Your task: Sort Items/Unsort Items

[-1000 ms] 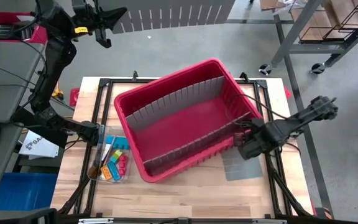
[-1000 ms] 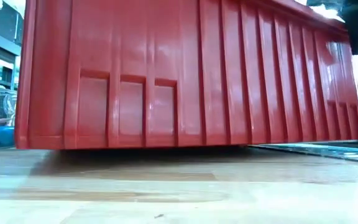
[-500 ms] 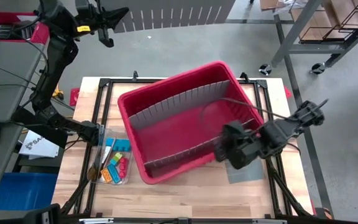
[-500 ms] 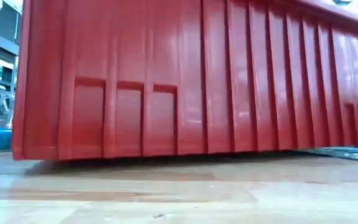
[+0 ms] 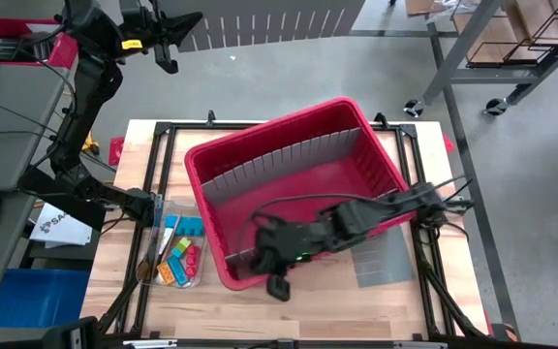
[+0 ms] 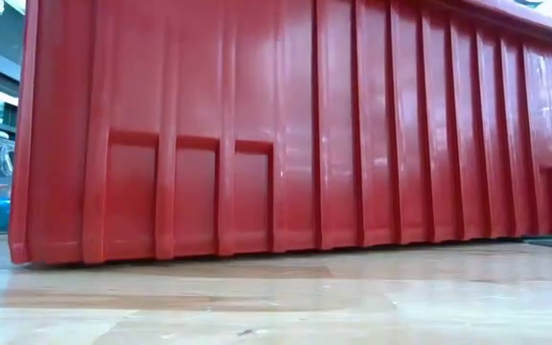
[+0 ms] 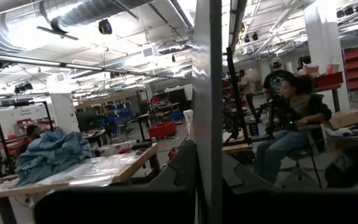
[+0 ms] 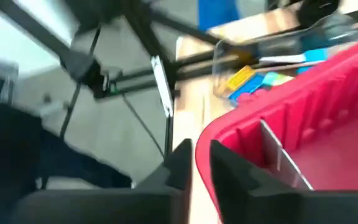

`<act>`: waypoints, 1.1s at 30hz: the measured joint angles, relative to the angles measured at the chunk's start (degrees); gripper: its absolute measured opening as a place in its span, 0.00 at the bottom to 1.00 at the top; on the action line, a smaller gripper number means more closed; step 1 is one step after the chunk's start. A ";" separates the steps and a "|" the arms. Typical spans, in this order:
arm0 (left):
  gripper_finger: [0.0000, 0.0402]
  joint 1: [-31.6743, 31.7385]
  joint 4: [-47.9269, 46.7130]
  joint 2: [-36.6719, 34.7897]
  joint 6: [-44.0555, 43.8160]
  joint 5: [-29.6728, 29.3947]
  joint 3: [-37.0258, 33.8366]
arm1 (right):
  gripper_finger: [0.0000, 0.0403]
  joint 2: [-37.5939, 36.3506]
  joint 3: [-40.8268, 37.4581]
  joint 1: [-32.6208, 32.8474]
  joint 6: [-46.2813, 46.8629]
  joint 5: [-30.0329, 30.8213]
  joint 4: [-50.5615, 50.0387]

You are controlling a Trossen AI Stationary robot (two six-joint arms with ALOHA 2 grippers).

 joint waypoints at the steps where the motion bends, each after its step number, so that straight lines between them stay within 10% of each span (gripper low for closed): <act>1: 0.00 0.00 -0.43 -0.01 -0.03 -0.01 0.00 | 0.15 1.78 1.71 -0.21 -1.53 -1.44 -0.49; 12: 0.00 0.00 -5.68 0.00 0.61 -0.01 0.00 | 0.67 7.02 -1.25 0.61 -14.67 -3.30 6.74; 33: 0.00 0.00 -9.79 -0.02 3.53 -0.01 0.00 | 0.70 10.00 -1.18 0.51 -17.43 4.09 -2.64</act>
